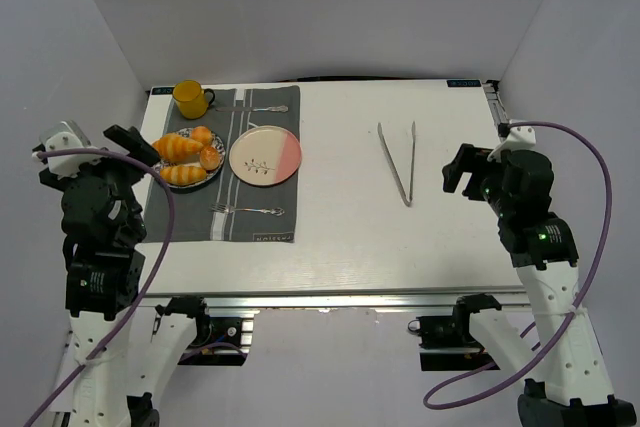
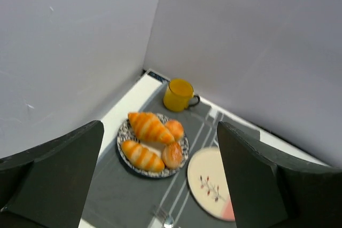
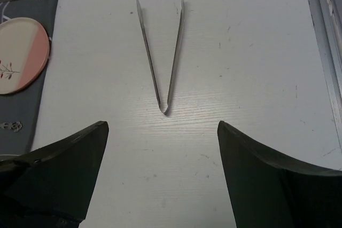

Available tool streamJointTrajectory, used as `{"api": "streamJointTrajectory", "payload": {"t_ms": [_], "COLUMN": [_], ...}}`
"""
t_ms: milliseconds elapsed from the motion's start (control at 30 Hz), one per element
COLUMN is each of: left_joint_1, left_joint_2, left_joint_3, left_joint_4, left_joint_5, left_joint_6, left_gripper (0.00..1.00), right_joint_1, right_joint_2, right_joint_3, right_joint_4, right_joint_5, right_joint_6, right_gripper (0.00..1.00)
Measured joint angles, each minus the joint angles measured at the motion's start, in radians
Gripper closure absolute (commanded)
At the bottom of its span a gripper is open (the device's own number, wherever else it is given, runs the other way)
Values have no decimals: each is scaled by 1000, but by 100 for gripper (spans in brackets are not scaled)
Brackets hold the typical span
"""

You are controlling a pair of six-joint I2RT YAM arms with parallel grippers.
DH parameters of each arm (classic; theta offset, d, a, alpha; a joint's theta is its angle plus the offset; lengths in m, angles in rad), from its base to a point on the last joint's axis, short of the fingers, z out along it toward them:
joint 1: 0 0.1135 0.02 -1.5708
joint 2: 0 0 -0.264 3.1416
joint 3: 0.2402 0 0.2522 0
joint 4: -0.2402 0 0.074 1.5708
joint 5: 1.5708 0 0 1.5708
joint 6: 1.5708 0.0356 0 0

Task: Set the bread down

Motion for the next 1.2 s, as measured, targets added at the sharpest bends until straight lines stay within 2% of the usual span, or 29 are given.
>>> {"api": "streamJointTrajectory", "payload": {"t_ms": [133,300,400,733,867,1200], "left_joint_1": [-49,-93,-109,-115,-116,-126], "left_joint_2": [-31,-35,-25,30,61,171], "left_joint_3": [-44,-100,-108,-53,-47,-89], "left_joint_4": [-36,-63,-70,-98,-105,-81], "left_joint_5": [12,23,6,-69,-72,-73], "left_joint_6": [-24,-73,-73,-49,-56,-29], "left_gripper": [2,2,2,2,2,2], "right_joint_1": [0,0,0,13,31,101], "right_joint_2": [-15,-36,13,591,717,993], "right_joint_3": [0,0,16,101,116,298], "right_joint_4": [8,95,142,225,237,288], "right_joint_5": [-4,-17,-4,-107,-97,21], "right_joint_6": [-6,-14,-2,8,2,-12], "right_gripper": [11,11,11,11,11,11]}}
